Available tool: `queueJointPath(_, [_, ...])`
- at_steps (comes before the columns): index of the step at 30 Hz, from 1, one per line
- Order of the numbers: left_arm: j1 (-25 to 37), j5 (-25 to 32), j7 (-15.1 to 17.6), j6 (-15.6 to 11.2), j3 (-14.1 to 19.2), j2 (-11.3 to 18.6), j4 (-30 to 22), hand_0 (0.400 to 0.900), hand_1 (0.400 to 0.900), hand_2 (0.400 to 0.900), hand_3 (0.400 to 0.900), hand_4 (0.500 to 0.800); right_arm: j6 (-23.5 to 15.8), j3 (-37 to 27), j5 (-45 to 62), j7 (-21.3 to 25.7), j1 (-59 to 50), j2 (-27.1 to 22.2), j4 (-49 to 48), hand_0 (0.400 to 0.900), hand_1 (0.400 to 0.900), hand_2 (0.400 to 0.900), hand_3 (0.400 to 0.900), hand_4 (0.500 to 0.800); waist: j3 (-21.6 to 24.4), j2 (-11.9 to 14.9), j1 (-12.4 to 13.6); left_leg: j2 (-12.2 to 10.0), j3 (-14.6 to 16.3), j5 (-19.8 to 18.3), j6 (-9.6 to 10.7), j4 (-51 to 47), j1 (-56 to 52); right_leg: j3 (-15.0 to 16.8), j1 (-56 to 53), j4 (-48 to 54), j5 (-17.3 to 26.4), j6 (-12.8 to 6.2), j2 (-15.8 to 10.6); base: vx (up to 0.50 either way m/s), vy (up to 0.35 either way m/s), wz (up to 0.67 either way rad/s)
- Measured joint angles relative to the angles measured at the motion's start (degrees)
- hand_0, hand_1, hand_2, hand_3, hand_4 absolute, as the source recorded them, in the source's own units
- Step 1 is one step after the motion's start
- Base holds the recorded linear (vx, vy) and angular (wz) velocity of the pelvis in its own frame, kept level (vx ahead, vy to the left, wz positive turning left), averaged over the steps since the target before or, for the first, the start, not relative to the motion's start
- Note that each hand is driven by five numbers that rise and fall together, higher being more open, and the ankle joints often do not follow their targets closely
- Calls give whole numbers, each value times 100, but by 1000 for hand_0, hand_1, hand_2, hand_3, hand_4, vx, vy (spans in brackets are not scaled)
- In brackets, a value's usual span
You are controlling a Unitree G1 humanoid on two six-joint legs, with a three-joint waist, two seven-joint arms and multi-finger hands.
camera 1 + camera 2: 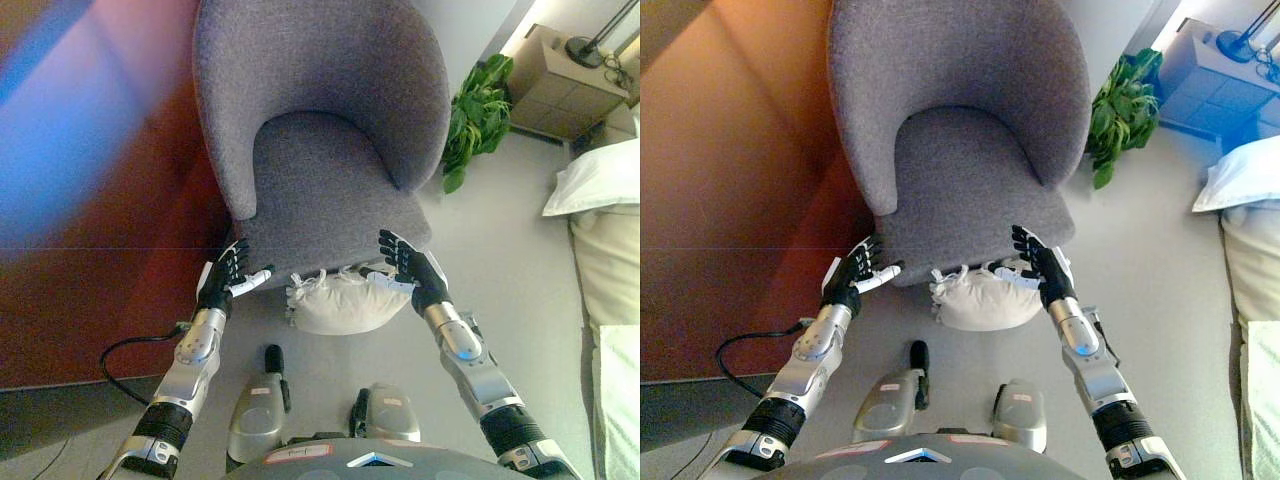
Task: Pick up the pillow and put it on the sofa.
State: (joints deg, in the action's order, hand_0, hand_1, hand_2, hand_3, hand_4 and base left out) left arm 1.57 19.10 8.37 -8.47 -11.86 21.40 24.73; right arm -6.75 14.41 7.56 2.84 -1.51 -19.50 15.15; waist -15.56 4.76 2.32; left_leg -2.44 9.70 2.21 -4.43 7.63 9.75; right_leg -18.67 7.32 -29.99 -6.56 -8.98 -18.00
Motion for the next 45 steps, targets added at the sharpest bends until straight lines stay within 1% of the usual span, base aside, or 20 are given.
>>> queueJointPath(2, [58,42,56,-6,-37,-34,7,900,900,900,900,800,28,-47,-510,283,-161,-119,-1,900,900,900,900,800,-153,-175,-45,-5,-20,16,74,-1,133,-199,-57,1343,83,-26,-303,119,-388,37])
queueJointPath(4, [185,51,132,-36,-1,-66,52,900,900,900,900,800,58,-49,-1095,475,-224,-302,40,900,900,900,900,800,-245,-182,-18,45,-206,56,149,42,273,-137,-63,2262,275,-312,-567,170,-468,57])
queueJointPath(5, [301,72,233,-49,25,-69,87,900,900,900,900,800,174,-41,-1586,600,-330,-470,113,900,900,900,900,800,-326,-170,-94,101,-401,102,213,79,410,47,-50,2594,613,-400,-719,143,-332,37])
queueJointPath(6, [324,87,262,-51,51,-73,86,900,900,900,900,800,204,-35,-1724,648,-349,-528,136,900,900,900,900,800,-339,-164,-50,119,-475,147,327,128,479,76,-46,2636,677,-423,-766,124,-347,26])
queueJointPath(7, [442,100,307,-53,50,-52,82,900,900,900,900,800,290,-36,-1999,712,-353,-673,144,900,900,900,900,800,-373,-100,-77,97,-539,96,331,239,622,70,-5,2640,707,-453,-851,110,-297,57])
queueJointPath(8, [516,101,355,-141,125,62,67,900,900,900,900,800,413,87,-2388,757,-552,-816,272,900,900,900,900,800,-494,175,7,81,-624,143,550,310,754,-78,-56,2673,714,-464,-868,111,-297,57])
queueJointPath(9, [530,105,375,-158,158,120,60,900,900,900,900,800,437,138,-2461,758,-603,-875,275,900,900,900,900,800,-525,218,33,61,-648,161,616,320,792,-105,-69,2654,713,-462,-819,96,-340,106])
queueJointPath(10, [631,139,448,-176,196,110,59,900,900,900,900,800,428,159,-2682,763,-733,-1038,275,900,900,900,900,800,-615,172,-35,-46,-816,209,734,406,983,-38,-94,2674,1140,-517,-626,11,-266,87])
queueJointPath(11, [609,188,454,-178,169,-45,82,900,900,900,900,800,476,87,-2837,812,-808,-1187,283,900,900,900,900,800,-752,-45,-75,-327,-864,225,767,265,1040,-257,-51,2374,1143,-437,-407,11,-266,87])
queueJointPath(12, [581,206,462,-187,162,-173,0,900,900,900,900,800,484,75,-2890,808,-819,-1321,265,900,900,900,900,800,-794,-173,-68,-446,-876,198,791,176,1094,-324,-3,2289,1036,-359,-294,-66,-291,96])
queueJointPath(13, [453,206,463,-204,71,-336,-27,900,900,900,900,800,529,81,-3063,767,-926,-1510,297,900,900,900,900,800,-872,-252,-67,-543,-938,325,710,274,1153,-513,127,2104,930,-249,-136,-80,-233,78])
queueJointPath(14, [437,209,469,-179,-44,-453,-28,900,900,900,900,800,532,22,-3151,793,-884,-1681,228,900,900,900,900,800,-926,-417,-256,-688,-801,663,838,304,1286,-703,128,1907,719,-201,-110,-102,-258,75])
queueJointPath(15, [439,208,456,-179,-87,-527,-73,900,900,900,900,800,548,16,-3255,794,-922,-1812,229,900,900,900,900,800,-974,-492,-384,-763,-767,720,820,225,1403,-822,231,1711,550,-166,-87,-79,-82,2])
queueJointPath(17, [495,208,458,-180,-104,-500,-91,900,900,900,900,800,608,35,-3313,796,-1126,-1825,239,900,900,900,900,800,-1084,-370,-312,-858,-618,719,843,179,1522,-666,641,1295,347,-97,-90,-103,-36,-18])
queueJointPath(18, [564,212,461,-159,-103,-434,-82,900,900,900,900,800,617,88,-3313,795,-1350,-1814,262,900,900,900,900,800,-1199,-290,-271,-898,-532,748,992,202,1599,-531,904,1014,269,-75,-116,-92,-13,-9])
queueJointPath(21, [733,214,497,-174,-95,-371,-103,900,900,900,900,800,621,110,-3313,798,-1564,-1811,272,900,900,900,900,800,-1236,-278,-317,-821,-501,760,1014,290,1875,-421,1312,662,136,-98,-271,-76,-6,-1])
queueJointPath(28, [1673,228,803,-308,50,-161,-332,900,900,900,900,800,639,410,-3306,926,-2385,-1575,679,900,900,900,900,800,-1418,-304,-220,-718,-574,753,925,852,3114,-131,2712,-227,-71,-47,-490,-74,0,7])
queueJointPath(35, [1874,242,1029,-338,48,-120,-458,900,900,900,900,800,746,615,-3282,1207,-3239,-1485,1117,900,900,900,900,800,-1414,-304,-220,-619,-751,682,908,1482,4386,104,4035,-1112,-352,56,-709,-25,3,7])
queueJointPath(39, [1946,333,1142,-348,48,-109,-518,900,900,900,900,800,868,638,-3244,1338,-3634,-1492,1356,900,900,900,900,800,-1420,-303,-219,-608,-884,650,909,1784,4933,107,4500,-1438,-464,85,-781,66,-19,8])
queueJointPath(45, [2049,394,1293,-424,11,-48,-665,900,900,900,900,800,993,919,-3059,1752,-4716,-1514,2372,900,900,900,900,800,-1415,-299,-111,-533,-1004,604,927,2186,5629,288,5223,-1998,-664,125,-886,9,9,8])
